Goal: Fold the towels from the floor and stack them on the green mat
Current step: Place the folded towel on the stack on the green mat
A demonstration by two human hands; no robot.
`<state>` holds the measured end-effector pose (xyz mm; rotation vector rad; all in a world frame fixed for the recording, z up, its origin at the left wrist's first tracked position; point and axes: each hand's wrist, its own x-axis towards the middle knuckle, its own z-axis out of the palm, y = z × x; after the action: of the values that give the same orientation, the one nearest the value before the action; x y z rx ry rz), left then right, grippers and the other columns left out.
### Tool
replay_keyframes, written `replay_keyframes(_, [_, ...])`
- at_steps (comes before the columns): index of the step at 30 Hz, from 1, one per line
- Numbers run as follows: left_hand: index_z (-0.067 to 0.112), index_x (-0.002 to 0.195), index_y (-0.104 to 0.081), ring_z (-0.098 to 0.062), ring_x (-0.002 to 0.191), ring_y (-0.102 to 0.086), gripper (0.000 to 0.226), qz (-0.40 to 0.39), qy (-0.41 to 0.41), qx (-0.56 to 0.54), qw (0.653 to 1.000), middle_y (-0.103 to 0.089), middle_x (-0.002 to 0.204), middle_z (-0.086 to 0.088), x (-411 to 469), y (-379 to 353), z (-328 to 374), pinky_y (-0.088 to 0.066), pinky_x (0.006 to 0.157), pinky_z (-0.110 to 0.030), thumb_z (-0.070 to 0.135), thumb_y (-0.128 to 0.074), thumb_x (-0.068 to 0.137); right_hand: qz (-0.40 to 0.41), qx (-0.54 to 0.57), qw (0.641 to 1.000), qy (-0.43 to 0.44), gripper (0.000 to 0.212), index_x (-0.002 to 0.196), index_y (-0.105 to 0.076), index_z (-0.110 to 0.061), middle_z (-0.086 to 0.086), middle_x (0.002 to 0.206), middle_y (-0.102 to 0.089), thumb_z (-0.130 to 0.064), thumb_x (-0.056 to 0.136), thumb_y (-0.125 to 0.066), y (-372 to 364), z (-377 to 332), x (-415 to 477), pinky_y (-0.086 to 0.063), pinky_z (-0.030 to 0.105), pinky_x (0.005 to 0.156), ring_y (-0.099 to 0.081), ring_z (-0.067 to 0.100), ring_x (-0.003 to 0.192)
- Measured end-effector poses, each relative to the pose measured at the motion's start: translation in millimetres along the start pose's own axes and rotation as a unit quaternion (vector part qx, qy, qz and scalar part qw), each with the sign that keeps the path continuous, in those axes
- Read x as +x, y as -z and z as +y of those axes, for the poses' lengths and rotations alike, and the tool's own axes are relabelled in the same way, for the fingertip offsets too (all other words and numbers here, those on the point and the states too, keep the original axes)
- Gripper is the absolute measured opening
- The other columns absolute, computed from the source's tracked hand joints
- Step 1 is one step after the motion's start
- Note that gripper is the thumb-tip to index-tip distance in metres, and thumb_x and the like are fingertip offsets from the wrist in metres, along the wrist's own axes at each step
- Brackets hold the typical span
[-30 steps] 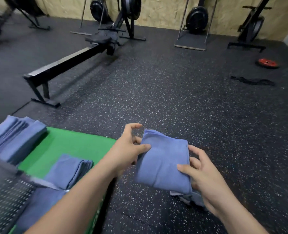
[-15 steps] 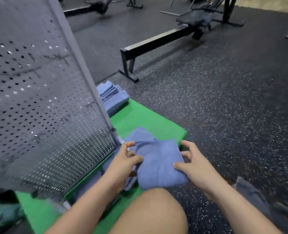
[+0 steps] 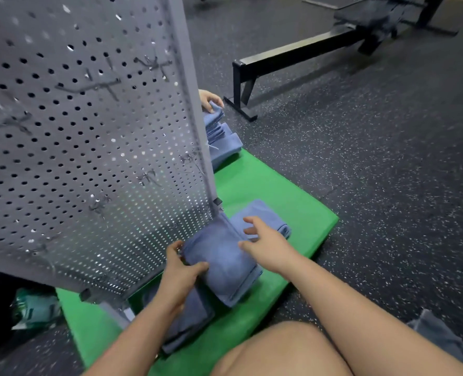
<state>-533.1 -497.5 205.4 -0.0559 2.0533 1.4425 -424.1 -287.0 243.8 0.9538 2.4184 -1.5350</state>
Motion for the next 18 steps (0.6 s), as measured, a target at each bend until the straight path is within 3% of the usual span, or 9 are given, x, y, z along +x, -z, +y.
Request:
replay_keyframes(2, [0.030, 0.145, -0.040, -0.025, 0.123, -0.061, 0.094, -0.012, -0.011, 0.111, 0.994, -0.057, 0.140, -0.005, 4.2, 0.5, -3.3, -0.052, 0.105, -0.042, 0.014, -0.092, 0.068, -0.014, -0.052, 0.998, -0.012, 0.073, 0.165, -0.033, -0.025, 0.007, 0.161, -0.052, -0.026, 0.101, -0.066, 3.9, 4.8, 2.9, -0.051, 0.039, 0.107, -0.060, 0.028, 0.136])
replay_keyframes(5, [0.022, 0.145, -0.047, -0.026, 0.124, -0.049, 0.087, -0.005, -0.030, 0.227, 0.973, -0.045, 0.137, -0.005, 1.6, -9.2, 4.0, -0.045, 0.105, -0.039, 0.015, -0.091, 0.070, -0.006, -0.085, 0.996, -0.036, 0.067, 0.163, -0.036, -0.020, 0.012, 0.156, -0.056, -0.025, 0.102, -0.062, 16.2, 23.5, -7.0, -0.050, 0.035, 0.104, -0.061, 0.030, 0.131])
replay_keyframes(7, [0.022, 0.136, -0.055, -0.029, 0.122, -0.054, 0.081, 0.007, -0.077, 0.265, 0.961, -0.052, 0.130, -0.006, 4.6, -20.3, 9.6, -0.048, 0.105, -0.042, 0.025, -0.088, 0.062, 0.009, -0.097, 0.994, -0.047, 0.061, 0.158, -0.042, -0.020, 0.012, 0.148, -0.063, -0.024, 0.101, -0.063, 26.2, 39.6, -18.9, -0.051, 0.035, 0.100, -0.065, 0.030, 0.123])
replay_keyframes(10, [0.027, 0.113, -0.067, -0.023, 0.107, -0.067, 0.060, -0.004, -0.134, 0.303, 0.944, -0.068, 0.113, -0.001, 12.0, -45.1, 16.9, -0.057, 0.098, -0.044, 0.039, -0.083, 0.056, 0.028, -0.094, 0.993, -0.061, 0.054, 0.151, -0.052, -0.019, 0.006, 0.145, -0.065, -0.020, 0.099, -0.065, 42.3, 65.9, -38.3, -0.049, 0.033, 0.106, -0.064, 0.025, 0.127])
replay_keyframes(14, [0.026, 0.098, -0.070, -0.014, 0.095, -0.071, 0.025, -0.101, -0.169, 0.311, 0.930, -0.075, 0.097, 0.010, -12.0, -97.4, 43.3, -0.057, 0.091, -0.036, 0.027, -0.088, 0.081, 0.061, -0.073, 0.992, -0.087, 0.047, 0.147, -0.058, -0.021, 0.001, 0.138, -0.068, -0.022, 0.100, -0.067, 68.0, 97.2, -66.9, -0.048, 0.028, 0.104, -0.064, 0.017, 0.119])
replay_keyframes(18, [0.023, 0.092, -0.067, -0.009, 0.072, -0.066, 0.020, -0.200, -0.219, 0.343, 0.891, -0.074, 0.080, 0.008, -32.6, -164.5, 59.6, -0.052, 0.075, -0.029, 0.026, -0.086, 0.086, 0.098, -0.064, 0.987, -0.111, 0.038, 0.140, -0.061, -0.025, -0.006, 0.130, -0.070, -0.027, 0.103, -0.066, 96.7, 138.2, -104.0, -0.048, 0.028, 0.100, -0.064, 0.013, 0.117])
